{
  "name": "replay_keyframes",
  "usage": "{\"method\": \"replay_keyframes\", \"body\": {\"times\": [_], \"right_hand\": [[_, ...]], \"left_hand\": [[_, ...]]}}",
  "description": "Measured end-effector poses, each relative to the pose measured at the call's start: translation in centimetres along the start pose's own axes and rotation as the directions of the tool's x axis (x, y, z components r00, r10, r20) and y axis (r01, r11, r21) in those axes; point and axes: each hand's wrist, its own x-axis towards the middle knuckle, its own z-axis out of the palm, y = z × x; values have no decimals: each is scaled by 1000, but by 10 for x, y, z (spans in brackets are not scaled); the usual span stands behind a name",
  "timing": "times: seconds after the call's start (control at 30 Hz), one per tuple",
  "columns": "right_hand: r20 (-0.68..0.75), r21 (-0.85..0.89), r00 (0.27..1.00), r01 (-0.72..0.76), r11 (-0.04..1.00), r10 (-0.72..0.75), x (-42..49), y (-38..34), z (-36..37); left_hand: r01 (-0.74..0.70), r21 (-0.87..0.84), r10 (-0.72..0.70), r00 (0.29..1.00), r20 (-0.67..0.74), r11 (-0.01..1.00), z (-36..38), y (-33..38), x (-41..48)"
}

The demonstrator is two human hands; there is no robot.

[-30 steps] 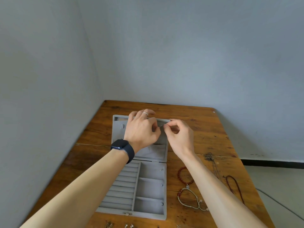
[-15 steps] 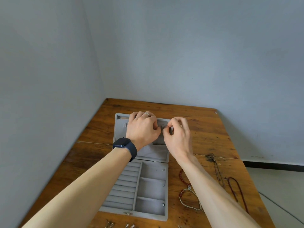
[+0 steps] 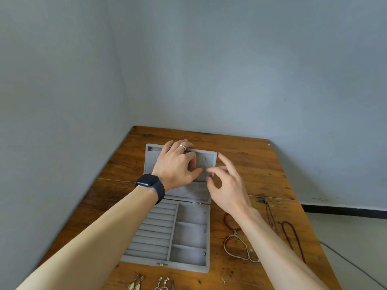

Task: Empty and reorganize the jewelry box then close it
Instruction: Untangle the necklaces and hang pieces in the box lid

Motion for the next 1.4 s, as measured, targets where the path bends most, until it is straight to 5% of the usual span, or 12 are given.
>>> {"method": "replay_keyframes", "body": {"times": [0.53, 0.9, 1.13, 1.3, 1.4], "right_hand": [[-132, 18, 975, -178, 984, 179, -193, -47, -98], [-342, -38, 831, -479, 877, 439, -361, -24, -124], [-268, -139, 757, -643, 753, 596, -370, -12, -124], [-72, -386, 785, -591, 709, 615, -361, 1, -126], [-121, -357, 812, -572, 738, 571, -368, 7, -122]], "left_hand": [[24, -185, -14, 998, 56, 982, -28, 102, -148], [-43, -189, 87, 968, 234, 981, 27, 212, -277], [-45, -49, 58, 941, 333, 998, 41, 216, -267], [-53, 25, 37, 903, 429, 998, 47, 213, -251], [-49, 26, 32, 894, 447, 998, 51, 210, -253]]}}
